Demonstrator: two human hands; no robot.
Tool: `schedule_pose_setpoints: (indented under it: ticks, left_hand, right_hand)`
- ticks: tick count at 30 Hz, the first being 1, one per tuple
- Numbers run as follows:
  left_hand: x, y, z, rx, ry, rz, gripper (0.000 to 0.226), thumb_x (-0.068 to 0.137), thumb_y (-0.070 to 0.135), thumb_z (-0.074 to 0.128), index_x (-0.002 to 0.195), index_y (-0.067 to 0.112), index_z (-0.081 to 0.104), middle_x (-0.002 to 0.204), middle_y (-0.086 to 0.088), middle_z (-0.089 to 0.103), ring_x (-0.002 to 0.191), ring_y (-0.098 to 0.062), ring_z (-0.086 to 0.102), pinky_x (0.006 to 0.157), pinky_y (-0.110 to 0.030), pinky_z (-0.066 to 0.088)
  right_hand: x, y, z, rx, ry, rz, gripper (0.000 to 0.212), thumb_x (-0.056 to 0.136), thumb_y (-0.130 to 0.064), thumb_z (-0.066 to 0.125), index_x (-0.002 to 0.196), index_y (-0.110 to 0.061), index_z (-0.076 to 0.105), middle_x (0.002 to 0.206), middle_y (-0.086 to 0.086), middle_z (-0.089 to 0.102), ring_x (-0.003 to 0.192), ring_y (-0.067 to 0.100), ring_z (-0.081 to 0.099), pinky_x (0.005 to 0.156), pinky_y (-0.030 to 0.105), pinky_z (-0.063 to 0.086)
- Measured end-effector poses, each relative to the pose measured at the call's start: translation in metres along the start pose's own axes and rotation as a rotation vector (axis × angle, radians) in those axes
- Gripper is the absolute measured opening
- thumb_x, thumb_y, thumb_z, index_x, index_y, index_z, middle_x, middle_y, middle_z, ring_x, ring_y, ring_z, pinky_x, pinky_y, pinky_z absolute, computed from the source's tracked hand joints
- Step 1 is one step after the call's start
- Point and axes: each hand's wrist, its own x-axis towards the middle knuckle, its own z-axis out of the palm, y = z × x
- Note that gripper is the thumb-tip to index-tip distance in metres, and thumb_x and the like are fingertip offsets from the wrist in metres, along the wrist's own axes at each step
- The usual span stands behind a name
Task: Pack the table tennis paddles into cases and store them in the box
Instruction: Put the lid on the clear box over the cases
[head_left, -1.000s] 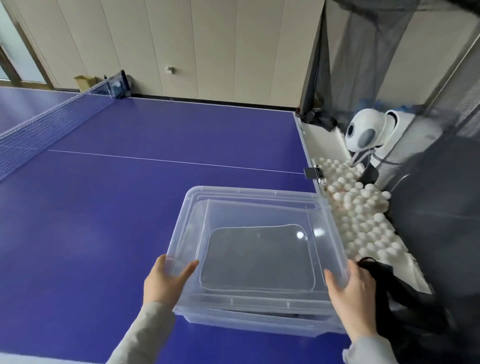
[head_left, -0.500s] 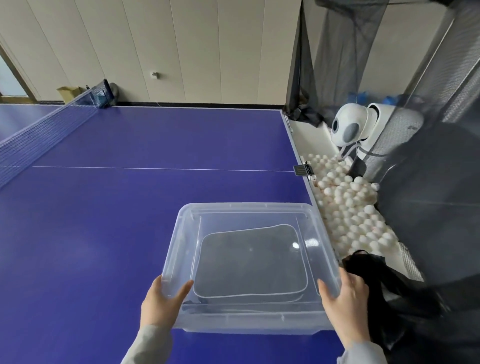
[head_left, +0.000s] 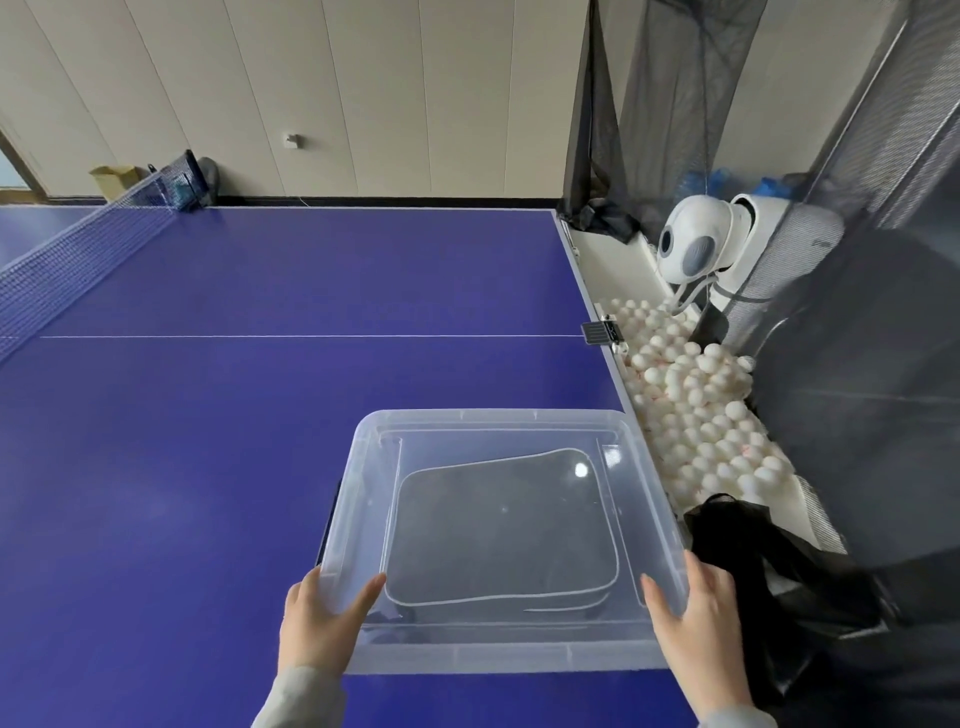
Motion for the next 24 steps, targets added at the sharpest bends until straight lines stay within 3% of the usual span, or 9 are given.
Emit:
schedule_pose_setpoints:
  ticks: [3, 8, 11, 13, 15, 18, 24]
  left_hand:
    - [0.001, 0.001, 0.001, 0.014, 0.020, -0.001, 0.066, 0.070, 0.040, 0.078, 0.124, 0.009, 0.054, 0.121, -0.010, 0.045, 0.113, -0.029, 0.046, 0.097, -0.046, 0.041]
    - [0.006, 0.006, -0.002, 0.101, 0.105, -0.071, 0.105, 0.057, 0.049, 0.084, 0.144, 0.021, 0.031, 0.142, -0.009, 0.030, 0.131, -0.032, 0.027, 0.109, -0.051, 0.025]
    - [0.026, 0.007, -0.010, 0.099, -0.027, -0.139, 0.124, 0.051, 0.048, 0.088, 0.149, 0.018, 0.016, 0.151, -0.010, 0.022, 0.139, -0.033, 0.021, 0.113, -0.050, 0.021]
    - [0.040, 0.007, -0.015, 0.025, -0.183, -0.223, 0.131, 0.049, 0.046, 0.089, 0.149, 0.011, 0.011, 0.152, -0.013, 0.026, 0.138, -0.034, 0.028, 0.112, -0.048, 0.026]
    - [0.045, 0.007, -0.014, -0.039, -0.306, -0.275, 0.125, 0.047, 0.045, 0.088, 0.146, 0.007, 0.022, 0.139, -0.015, 0.045, 0.123, -0.035, 0.048, 0.103, -0.047, 0.039]
    - [0.043, 0.006, -0.014, -0.073, -0.307, -0.227, 0.098, 0.033, 0.043, 0.087, 0.118, 0.004, 0.055, 0.096, -0.009, 0.068, 0.086, -0.027, 0.065, 0.081, -0.039, 0.051]
    - [0.034, 0.002, -0.009, -0.179, -0.124, -0.084, 0.092, 0.051, 0.020, 0.092, 0.125, 0.012, 0.040, 0.102, -0.002, 0.057, 0.091, -0.023, 0.057, 0.079, -0.034, 0.043]
  right_hand:
    - [0.003, -0.002, -0.003, -0.011, -0.056, 0.014, 0.061, 0.086, -0.023, 0.066, 0.136, 0.003, 0.043, 0.132, 0.022, 0.043, 0.124, 0.035, 0.044, 0.105, 0.041, 0.037]
    - [0.015, -0.001, -0.009, -0.090, -0.110, 0.038, 0.065, 0.086, -0.036, 0.065, 0.136, -0.002, 0.043, 0.135, 0.018, 0.042, 0.128, 0.032, 0.038, 0.106, 0.040, 0.032]
    - [0.033, -0.002, -0.011, -0.024, -0.167, 0.100, 0.080, 0.081, -0.043, 0.068, 0.143, -0.006, 0.033, 0.143, 0.018, 0.036, 0.132, 0.034, 0.032, 0.107, 0.044, 0.031]
    - [0.046, -0.004, -0.009, 0.108, -0.224, 0.168, 0.090, 0.079, -0.044, 0.071, 0.146, -0.006, 0.025, 0.148, 0.017, 0.032, 0.136, 0.034, 0.031, 0.111, 0.043, 0.029]
    - [0.056, -0.001, -0.005, 0.226, -0.291, 0.250, 0.094, 0.075, -0.045, 0.074, 0.146, -0.007, 0.025, 0.149, 0.013, 0.035, 0.136, 0.031, 0.035, 0.112, 0.041, 0.030]
    - [0.060, 0.009, 0.001, 0.353, -0.292, 0.319, 0.084, 0.069, -0.044, 0.080, 0.136, -0.010, 0.043, 0.136, 0.008, 0.053, 0.123, 0.028, 0.050, 0.107, 0.041, 0.038]
    - [0.054, 0.008, 0.004, 0.310, -0.157, 0.257, 0.088, 0.065, -0.044, 0.082, 0.136, -0.010, 0.043, 0.132, 0.012, 0.051, 0.123, 0.030, 0.049, 0.104, 0.042, 0.040]
